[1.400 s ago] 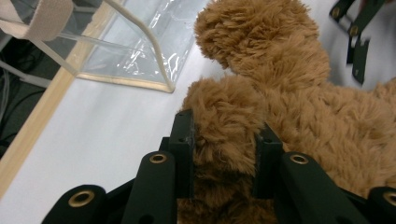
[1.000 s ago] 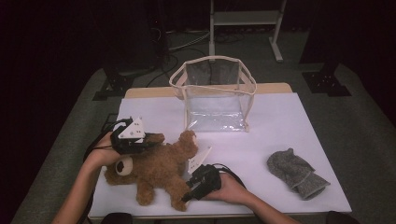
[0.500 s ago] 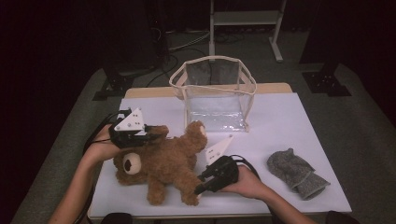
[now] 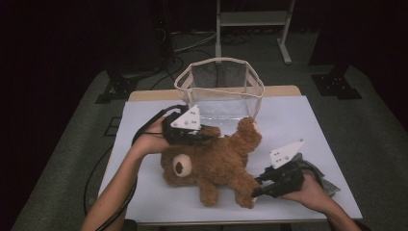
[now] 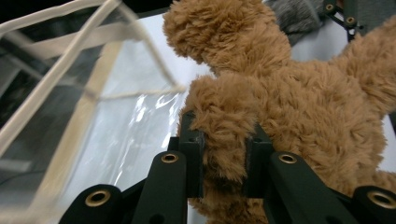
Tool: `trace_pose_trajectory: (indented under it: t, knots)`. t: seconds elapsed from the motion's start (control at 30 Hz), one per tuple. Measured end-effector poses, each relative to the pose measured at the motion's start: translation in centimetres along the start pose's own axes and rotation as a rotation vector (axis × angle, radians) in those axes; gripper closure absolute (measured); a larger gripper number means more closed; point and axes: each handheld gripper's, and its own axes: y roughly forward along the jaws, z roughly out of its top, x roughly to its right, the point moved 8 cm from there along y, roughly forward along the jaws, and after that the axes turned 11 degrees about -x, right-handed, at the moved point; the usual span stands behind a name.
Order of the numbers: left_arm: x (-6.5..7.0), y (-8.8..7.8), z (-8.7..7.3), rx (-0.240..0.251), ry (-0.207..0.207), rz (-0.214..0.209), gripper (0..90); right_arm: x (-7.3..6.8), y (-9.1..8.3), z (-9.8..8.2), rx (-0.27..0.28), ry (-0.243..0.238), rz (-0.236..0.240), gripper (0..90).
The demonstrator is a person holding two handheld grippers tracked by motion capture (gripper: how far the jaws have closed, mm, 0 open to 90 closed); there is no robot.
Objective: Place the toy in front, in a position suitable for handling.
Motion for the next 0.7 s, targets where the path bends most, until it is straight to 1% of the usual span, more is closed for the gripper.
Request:
trace_pose_trajectory:
  t: [0.03,0.07,0.2,0.23,0.3,0.33,0.37,0.4,0.43,0.47,0.53,0.57,0.63,0.7]
  knots:
    - [0.0,0.0,0.0,0.000,0.000,0.000,75.0,0.0,-0.4,-0.7,-0.003,0.008,-0.007,66.9]
    - [0.3,1.4,0.8,0.001,0.012,-0.028,75.0,0.1,-0.8,-1.5,-0.012,0.017,-0.017,66.8]
    - [0.9,4.4,1.5,-0.021,0.026,-0.073,74.6,0.7,-1.7,-4.7,-0.033,0.078,-0.046,66.5]
    - [1.0,5.0,1.7,-0.016,0.022,-0.081,74.4,1.0,-1.7,-5.4,-0.038,0.100,-0.049,66.2]
    - [1.1,6.1,1.8,-0.026,0.024,-0.089,73.2,1.6,-1.4,-6.8,-0.055,0.133,-0.054,65.8]
    - [1.2,6.6,1.8,-0.031,0.020,-0.090,71.6,1.8,-1.0,-7.3,-0.059,0.146,-0.049,65.6]
    - [1.2,6.6,1.8,-0.031,0.020,-0.090,70.5,1.8,-1.0,-7.3,-0.059,0.146,-0.049,65.6]
    - [1.3,7.0,1.8,-0.026,0.015,-0.093,70.5,2.0,-0.7,-7.8,-0.062,0.155,-0.044,65.1]
    - [1.4,7.2,1.8,-0.025,0.018,-0.095,69.2,2.2,-0.3,-8.2,-0.064,0.162,-0.045,64.1]
    - [1.3,7.3,1.8,-0.014,0.009,-0.086,65.3,2.5,-0.1,-8.4,-0.053,0.175,-0.045,59.9]
    - [1.2,7.0,1.6,-0.012,0.006,-0.091,60.4,2.5,-0.3,-8.5,-0.045,0.198,-0.036,52.0]
    - [1.2,6.7,1.5,-0.006,0.002,-0.093,56.3,2.5,-0.4,-8.5,-0.048,0.204,-0.042,48.9]
    - [1.3,6.0,1.3,0.014,-0.018,-0.096,48.0,2.3,-0.9,-8.6,-0.057,0.210,-0.055,43.9]
    - [1.4,5.2,1.1,0.043,-0.031,-0.085,44.1,2.2,-1.7,-8.6,-0.055,0.204,-0.088,43.0]
